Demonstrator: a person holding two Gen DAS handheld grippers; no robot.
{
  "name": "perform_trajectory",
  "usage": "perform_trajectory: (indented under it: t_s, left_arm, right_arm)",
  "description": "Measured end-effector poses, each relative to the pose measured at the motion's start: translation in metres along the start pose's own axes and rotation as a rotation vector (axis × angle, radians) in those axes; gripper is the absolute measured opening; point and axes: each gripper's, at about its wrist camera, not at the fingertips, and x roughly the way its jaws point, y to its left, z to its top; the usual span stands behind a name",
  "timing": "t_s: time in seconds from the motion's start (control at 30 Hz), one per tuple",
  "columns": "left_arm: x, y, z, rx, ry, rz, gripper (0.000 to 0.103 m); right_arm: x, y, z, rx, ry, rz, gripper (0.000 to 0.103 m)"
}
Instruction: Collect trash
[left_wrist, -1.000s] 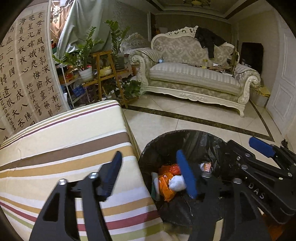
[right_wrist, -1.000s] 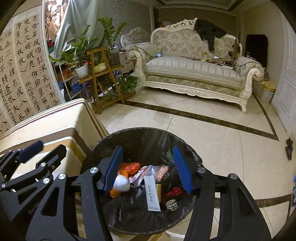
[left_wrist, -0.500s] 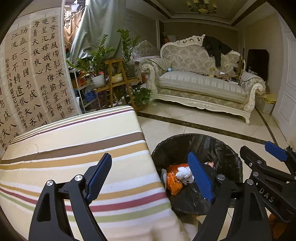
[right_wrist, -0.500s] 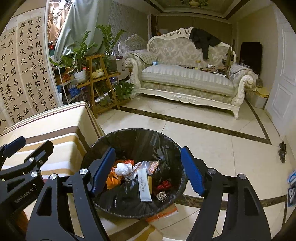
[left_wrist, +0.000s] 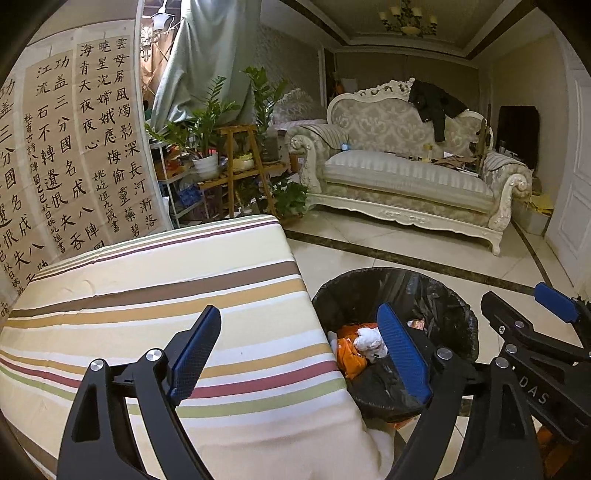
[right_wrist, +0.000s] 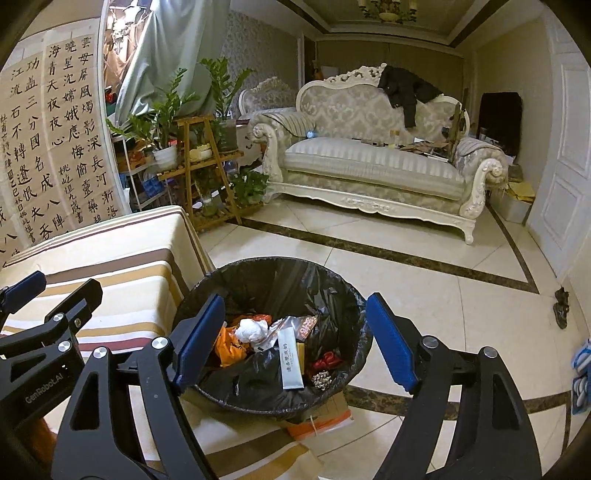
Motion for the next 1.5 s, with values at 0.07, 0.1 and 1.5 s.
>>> perform_trajectory:
  t_s: [0.07,0.1,1.5]
  left_arm:
    - [-0.0007,0.0013,-0.0002,-0.003,-0.002,0.001,0.084]
    - [-0.0008,0.0014,-0.0005,-0.004,-0.003,0.002,0.084]
    - [-0.0037,0.0028,0.0007,-0.018,-0.004,0.002,0.084]
  right_arm:
    - [-0.0023,0.0003,0.0011,0.000,-0.005,-0.001,0.077]
    - [-0.0031,0.0004,0.0012,-0.001,-0.006,-0.001,0.077]
    - [-0.0046,-0.0016,-0.0001,0.000,-0.009,-0.001,0.077]
